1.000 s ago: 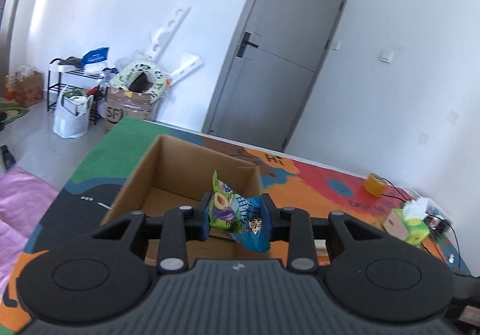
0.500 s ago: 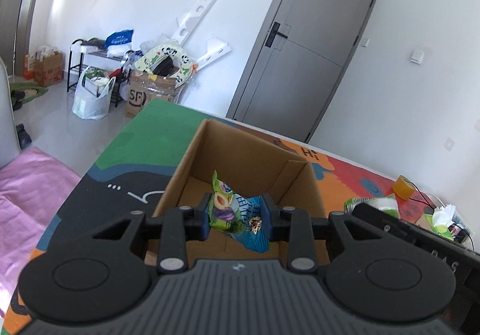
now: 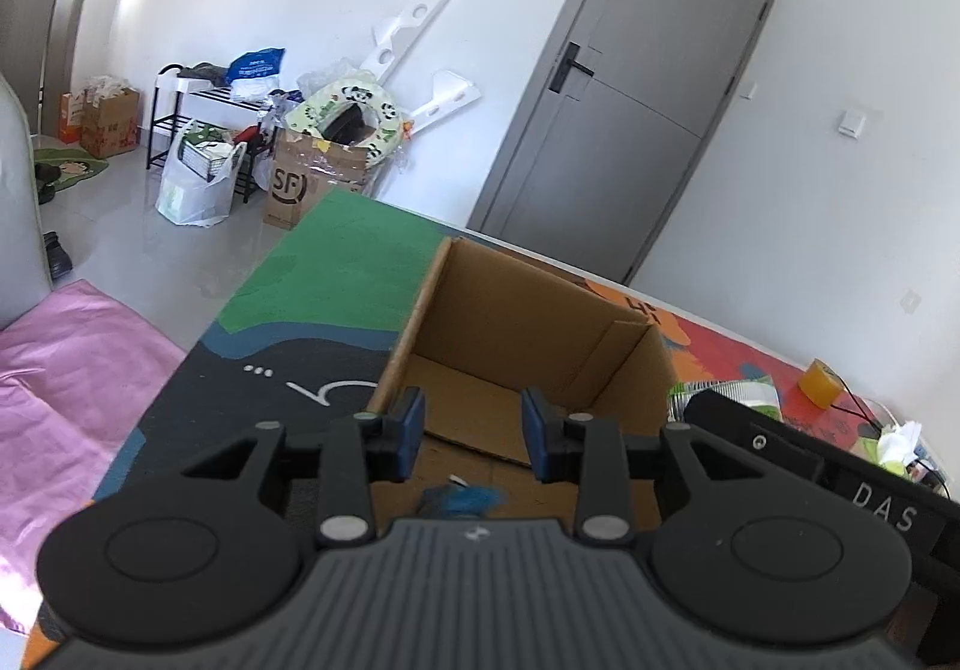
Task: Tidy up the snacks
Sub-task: 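Open the right tool over the box to drop the green candy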
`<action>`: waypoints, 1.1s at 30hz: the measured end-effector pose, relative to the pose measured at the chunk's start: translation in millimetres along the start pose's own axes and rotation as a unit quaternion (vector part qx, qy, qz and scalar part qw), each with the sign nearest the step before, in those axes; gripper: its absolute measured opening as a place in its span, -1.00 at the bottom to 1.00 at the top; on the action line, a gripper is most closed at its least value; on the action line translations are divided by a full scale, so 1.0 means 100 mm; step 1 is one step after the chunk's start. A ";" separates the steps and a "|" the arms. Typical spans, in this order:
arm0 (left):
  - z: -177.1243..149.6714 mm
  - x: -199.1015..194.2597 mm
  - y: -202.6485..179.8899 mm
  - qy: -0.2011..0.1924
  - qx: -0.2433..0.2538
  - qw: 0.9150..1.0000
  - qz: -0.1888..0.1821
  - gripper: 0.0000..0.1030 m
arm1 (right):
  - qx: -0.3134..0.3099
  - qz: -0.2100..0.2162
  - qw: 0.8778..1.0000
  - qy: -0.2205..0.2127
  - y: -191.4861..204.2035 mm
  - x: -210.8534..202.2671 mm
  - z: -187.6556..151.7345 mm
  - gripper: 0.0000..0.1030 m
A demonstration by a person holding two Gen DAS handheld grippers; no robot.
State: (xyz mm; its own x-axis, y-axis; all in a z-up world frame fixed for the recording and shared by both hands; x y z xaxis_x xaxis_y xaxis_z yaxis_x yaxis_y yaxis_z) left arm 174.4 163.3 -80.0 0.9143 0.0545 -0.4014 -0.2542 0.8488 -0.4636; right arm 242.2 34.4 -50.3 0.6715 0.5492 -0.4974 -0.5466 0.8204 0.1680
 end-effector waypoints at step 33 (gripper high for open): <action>-0.30 -0.17 -0.70 0.011 0.057 0.998 0.003 0.68 | 0.043 -0.084 0.996 0.000 -0.91 -0.64 -0.24 0.67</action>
State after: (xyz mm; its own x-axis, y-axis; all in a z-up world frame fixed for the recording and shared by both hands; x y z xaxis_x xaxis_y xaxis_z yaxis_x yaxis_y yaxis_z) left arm 167.4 87.5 -64.7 0.9054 0.0503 -0.4215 -0.2214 0.9032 -0.3677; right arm 236.7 -79.3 -54.6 0.7492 0.4037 -0.5251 -0.3820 0.9110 0.1553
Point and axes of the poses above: each gripper's, at about its wrist camera, not at the fingertips, and x roughly the way its jaws point, y to its left, z to its top, the point moved 10 cm from there along x, roughly the way its jaws point, and after that the axes turned 13 degrees about -z, right-handed, at the moved point
